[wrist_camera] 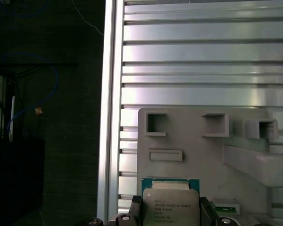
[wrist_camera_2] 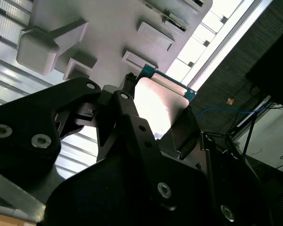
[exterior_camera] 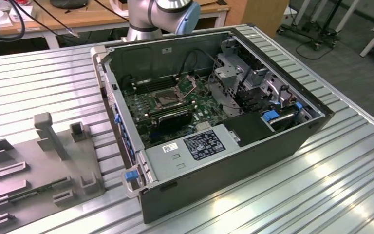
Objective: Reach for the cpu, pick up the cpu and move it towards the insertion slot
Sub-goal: 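Pick up the cpu and move it towards the insertion slot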
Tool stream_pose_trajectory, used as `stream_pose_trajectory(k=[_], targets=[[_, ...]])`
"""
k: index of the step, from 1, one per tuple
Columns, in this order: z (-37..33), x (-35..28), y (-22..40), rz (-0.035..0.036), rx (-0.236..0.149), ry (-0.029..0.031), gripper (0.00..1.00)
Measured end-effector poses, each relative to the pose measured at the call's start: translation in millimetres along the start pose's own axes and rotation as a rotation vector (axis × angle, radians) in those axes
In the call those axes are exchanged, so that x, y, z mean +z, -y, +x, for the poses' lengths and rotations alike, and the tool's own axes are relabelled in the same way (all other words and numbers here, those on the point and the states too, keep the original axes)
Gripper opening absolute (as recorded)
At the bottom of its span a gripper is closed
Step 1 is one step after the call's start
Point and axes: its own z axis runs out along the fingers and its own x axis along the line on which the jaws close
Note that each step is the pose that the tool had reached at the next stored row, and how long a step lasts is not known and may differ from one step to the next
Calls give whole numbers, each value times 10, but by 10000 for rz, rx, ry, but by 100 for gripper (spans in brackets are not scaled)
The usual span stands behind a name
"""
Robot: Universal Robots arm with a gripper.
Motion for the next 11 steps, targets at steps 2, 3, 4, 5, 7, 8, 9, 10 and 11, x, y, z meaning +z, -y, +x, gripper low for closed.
stream_pose_trajectory(k=[2,3,4,5,7,8,9,10,11], targets=[[0,-9,0,0,0,0,55],[0,-13,0,0,0,0,55],[0,-19,-1,1,0,-1,55],[0,-24,-1,0,0,0,55],[1,-33,-1,-1,0,1,55],[0,-38,-1,0,0,0,55],[1,-44,-2,0,0,-1,55],[1,-48,-2,0,0,0,55],[1,-54,-2,0,0,0,55]])
